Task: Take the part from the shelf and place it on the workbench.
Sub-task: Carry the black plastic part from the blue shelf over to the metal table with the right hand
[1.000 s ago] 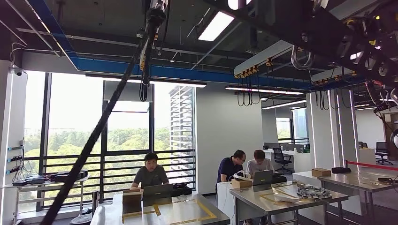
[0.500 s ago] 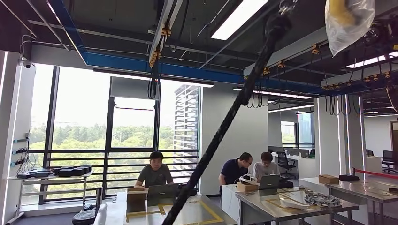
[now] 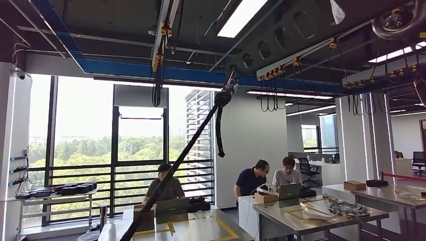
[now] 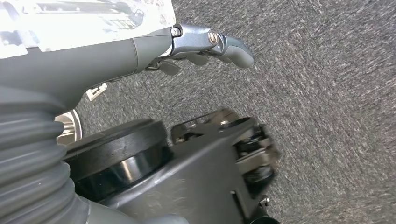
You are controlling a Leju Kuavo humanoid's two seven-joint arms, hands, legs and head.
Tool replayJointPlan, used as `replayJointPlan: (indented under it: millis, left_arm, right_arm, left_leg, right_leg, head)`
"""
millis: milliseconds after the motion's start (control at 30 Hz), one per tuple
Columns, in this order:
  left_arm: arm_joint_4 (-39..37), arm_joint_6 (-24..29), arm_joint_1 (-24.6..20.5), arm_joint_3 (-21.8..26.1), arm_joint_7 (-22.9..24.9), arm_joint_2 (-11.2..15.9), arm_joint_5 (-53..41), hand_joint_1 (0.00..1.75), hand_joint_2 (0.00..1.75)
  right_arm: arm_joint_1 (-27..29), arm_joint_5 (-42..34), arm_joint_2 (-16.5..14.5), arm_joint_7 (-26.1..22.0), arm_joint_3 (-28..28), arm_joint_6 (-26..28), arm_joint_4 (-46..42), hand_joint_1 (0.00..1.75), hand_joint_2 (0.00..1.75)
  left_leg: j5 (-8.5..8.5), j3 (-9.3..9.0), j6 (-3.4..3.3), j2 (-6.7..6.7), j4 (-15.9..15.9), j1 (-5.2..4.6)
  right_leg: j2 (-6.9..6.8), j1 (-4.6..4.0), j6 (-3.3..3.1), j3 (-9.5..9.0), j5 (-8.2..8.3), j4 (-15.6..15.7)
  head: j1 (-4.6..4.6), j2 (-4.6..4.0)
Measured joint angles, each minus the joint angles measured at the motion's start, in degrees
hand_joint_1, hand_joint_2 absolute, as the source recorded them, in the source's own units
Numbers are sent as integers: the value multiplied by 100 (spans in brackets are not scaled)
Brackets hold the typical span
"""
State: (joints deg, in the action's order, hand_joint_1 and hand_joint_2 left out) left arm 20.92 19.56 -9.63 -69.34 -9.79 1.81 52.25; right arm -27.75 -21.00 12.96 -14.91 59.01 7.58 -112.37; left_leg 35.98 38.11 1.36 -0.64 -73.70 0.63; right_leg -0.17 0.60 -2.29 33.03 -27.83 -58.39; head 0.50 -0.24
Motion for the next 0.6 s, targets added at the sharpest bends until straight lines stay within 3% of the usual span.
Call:
replayJointPlan:
  millis: [33, 100, 167, 233, 333, 367, 467, 533, 600]
  left_arm:
    - [0, 1, 11, -2, 0, 0, -4, 0, 175]
    - [0, 1, 19, -4, 0, 1, -12, 0, 175]
    - [0, 2, 19, -7, -1, 2, -17, 0, 175]
    - [0, 3, 32, -9, -2, 2, -25, 0, 175]
    - [0, 13, 36, -8, -9, 4, -29, 0, 175]
    - [0, 16, 28, -8, -12, 3, -29, 0, 175]
    - [0, 16, 22, -8, -15, 0, -28, 0, 175]
    - [0, 15, 30, -8, -15, 0, -27, 0, 175]
    - [0, 15, 33, -8, -16, -2, -25, 0, 175]
  right_arm:
    - [2, 1, 0, 1, 1, 0, 0, 175, 175]
    - [1, 2, -1, 2, 2, 0, 1, 175, 175]
    - [-3, 9, -3, 11, 4, 2, 0, 175, 175]
    - [-1, 15, -6, 28, 7, 4, -4, 175, 175]
    - [-10, 16, -3, 43, 3, 11, -15, 175, 175]
    - [-15, 17, -2, 45, 2, 13, -19, 175, 175]
    - [-5, 17, 3, 54, 8, 13, -26, 175, 175]
    - [6, 17, 7, 61, 9, 18, -26, 175, 175]
    - [7, 17, 9, 63, 7, 22, -26, 175, 175]
  left_leg:
    - [-157, 10, -8, 0, 159, 1]
    - [-706, -137, -43, 5, 799, -4]
    - [-940, -248, -107, 27, 1282, -40]
    - [-897, -291, -195, 42, 1398, -70]
    - [-918, -428, -298, 32, 1449, -33]
    - [-904, -459, -322, 29, 1461, -23]
    - [-823, -511, -363, 27, 1460, -35]
    - [-754, -582, -360, 23, 1458, -45]
    - [-666, -684, -342, 17, 1462, -50]
  right_leg:
    - [2, 0, 9, -61, -44, -1]
    - [-4, 0, 40, -186, -140, 0]
    - [-10, -9, 95, -253, -217, -5]
    - [-12, -20, 168, -283, -240, -41]
    - [-11, -16, 264, -236, -315, -268]
    - [-9, -12, 290, -105, -405, -497]
    - [-7, -5, 333, 535, -724, -1392]
    - [-6, -7, 324, 722, -581, -1434]
    - [-4, -24, 262, 566, -70, -821]
  head:
    - [8, 0]
    - [21, 0]
    - [31, 0]
    - [26, 0]
    - [0, 1]
    - [-11, 1]
    - [-54, 0]
    - [-72, 0]
    - [-85, 0]
